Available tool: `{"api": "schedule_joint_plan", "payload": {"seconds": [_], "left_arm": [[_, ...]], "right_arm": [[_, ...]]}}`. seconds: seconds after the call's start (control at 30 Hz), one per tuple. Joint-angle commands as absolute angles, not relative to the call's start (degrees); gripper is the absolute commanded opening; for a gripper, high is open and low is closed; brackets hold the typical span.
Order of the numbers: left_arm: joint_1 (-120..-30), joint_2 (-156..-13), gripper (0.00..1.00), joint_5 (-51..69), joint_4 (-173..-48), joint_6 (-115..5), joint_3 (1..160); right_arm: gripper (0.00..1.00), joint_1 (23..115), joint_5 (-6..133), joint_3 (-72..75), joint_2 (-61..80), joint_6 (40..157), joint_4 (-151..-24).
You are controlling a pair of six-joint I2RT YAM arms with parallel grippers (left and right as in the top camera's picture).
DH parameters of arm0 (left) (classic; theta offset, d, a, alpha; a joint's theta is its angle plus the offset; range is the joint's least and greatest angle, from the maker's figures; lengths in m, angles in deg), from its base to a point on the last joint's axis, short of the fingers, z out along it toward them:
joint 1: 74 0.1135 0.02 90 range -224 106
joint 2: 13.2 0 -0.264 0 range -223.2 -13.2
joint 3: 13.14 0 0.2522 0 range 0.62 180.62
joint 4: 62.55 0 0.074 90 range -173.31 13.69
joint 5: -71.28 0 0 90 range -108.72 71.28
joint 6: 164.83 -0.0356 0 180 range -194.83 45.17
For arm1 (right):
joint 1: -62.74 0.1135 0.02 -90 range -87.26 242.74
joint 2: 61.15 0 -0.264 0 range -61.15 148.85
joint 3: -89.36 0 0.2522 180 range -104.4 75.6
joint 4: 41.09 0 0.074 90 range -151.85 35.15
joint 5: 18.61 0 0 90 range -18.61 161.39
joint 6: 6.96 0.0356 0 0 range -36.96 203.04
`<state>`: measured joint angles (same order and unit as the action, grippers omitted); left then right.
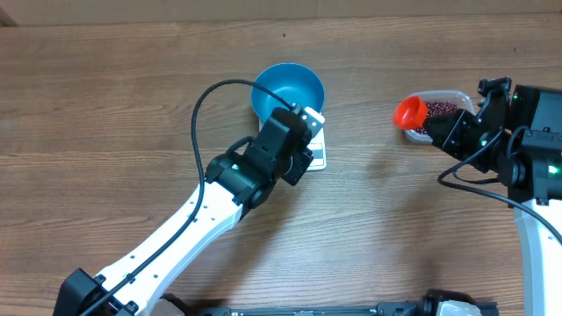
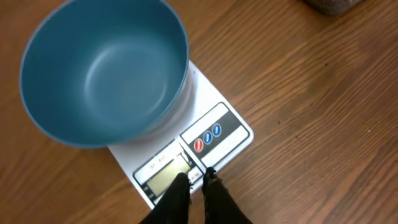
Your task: Scoop item into bowl and weigh 150g on scale
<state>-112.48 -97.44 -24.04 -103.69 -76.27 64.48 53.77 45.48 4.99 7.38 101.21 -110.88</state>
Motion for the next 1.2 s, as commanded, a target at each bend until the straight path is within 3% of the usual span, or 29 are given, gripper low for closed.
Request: {"api": "schedule_joint_plan", "payload": {"seconds": [0.0, 0.2, 0.43, 0.47, 0.63, 1.17], "left_arm": [[-112.3, -96.4, 0.17, -22.6, -104.3, -68.9, 65.2], [-112.3, -96.4, 0.44, -20.1, -104.3, -68.5, 65.2], [-112.3, -96.4, 0.64, -20.1, -104.4, -68.4, 65.2], [-112.3, -96.4, 0.76, -20.1, -104.4, -68.4, 65.2], [-112.3, -96.4, 1.00, -20.1, -104.4, -68.4, 65.2], [-112.3, -96.4, 1.00, -20.1, -104.2, -66.8, 65.2]], "right_arm": [[0.04, 53.6, 45.9, 3.5, 7.0, 100.9, -110.9], [0.04, 53.6, 45.9, 3.5, 7.0, 100.9, -111.0], [0.04, 53.6, 45.9, 3.5, 7.0, 100.9, -111.0], [0.04, 53.6, 45.9, 3.5, 7.0, 100.9, -111.0], [0.04, 53.6, 45.9, 3.5, 7.0, 100.9, -111.4], [0.04, 53.6, 45.9, 3.5, 7.0, 100.9, -111.9]]}}
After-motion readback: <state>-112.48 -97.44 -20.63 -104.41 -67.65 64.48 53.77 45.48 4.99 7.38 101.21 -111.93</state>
